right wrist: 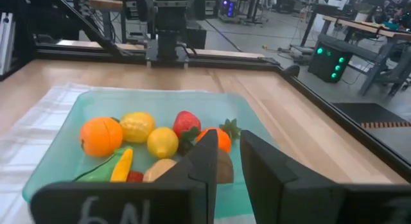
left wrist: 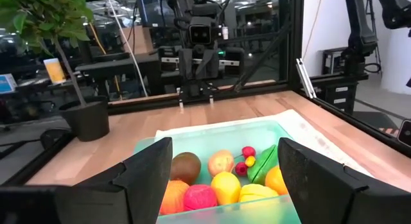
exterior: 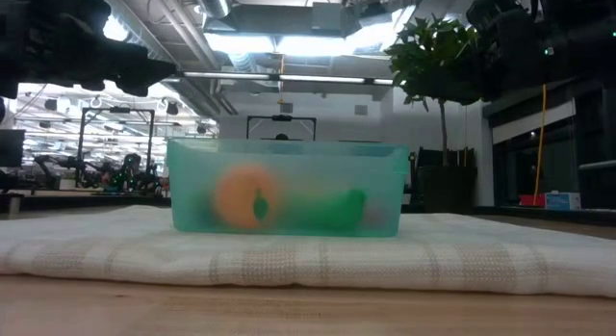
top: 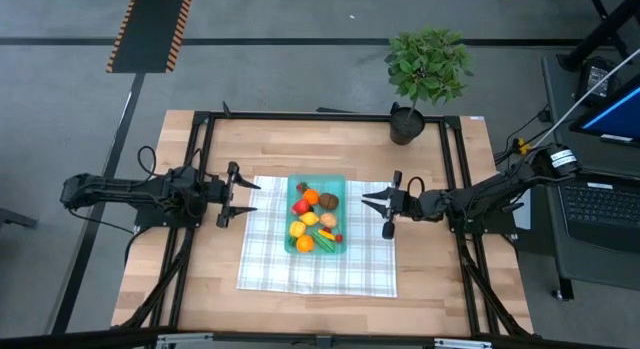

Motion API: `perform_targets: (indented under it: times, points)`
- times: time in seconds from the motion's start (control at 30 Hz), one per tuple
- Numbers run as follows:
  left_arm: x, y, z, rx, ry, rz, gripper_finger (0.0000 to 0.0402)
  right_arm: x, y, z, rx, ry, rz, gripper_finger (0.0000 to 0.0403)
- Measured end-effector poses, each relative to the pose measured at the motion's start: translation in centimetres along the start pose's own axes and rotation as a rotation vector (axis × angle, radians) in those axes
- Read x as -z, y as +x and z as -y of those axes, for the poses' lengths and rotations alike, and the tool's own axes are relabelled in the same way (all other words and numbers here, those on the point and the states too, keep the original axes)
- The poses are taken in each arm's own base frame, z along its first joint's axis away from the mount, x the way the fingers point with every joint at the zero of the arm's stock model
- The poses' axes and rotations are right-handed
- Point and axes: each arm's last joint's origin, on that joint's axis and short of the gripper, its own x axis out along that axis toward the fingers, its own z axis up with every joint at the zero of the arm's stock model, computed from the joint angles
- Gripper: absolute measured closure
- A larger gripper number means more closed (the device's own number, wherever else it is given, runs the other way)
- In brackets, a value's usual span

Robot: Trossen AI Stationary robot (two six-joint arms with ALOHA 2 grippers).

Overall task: Pick and placing Produce into tupperware
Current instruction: Return to Home Position

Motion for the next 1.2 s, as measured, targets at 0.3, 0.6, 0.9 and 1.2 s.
perform_targets:
  times: [0.3,0.6,0.9,1.2]
  points:
    - [0.0,0.0,0.0,0.000,0.000,0.000,0.0128,0.1,0.0,0.0,-0.001,-0.002,-0.006,0.0334]
    - [0.0,0.0,0.0,-0.001,0.000,0.000,0.0128,-1.6,-1.5,0.9,-0.001,0.022,0.038,0.0334]
    - [0.0,0.0,0.0,-0.001,0.000,0.000,0.0128,-0.5,-6.9,3.4,-0.069,0.090,0.164,0.0333]
    - [0.0,0.0,0.0,-0.001,-0.001,0.000,0.0128,0.9,-9.1,4.3,-0.288,0.074,0.314,0.0333]
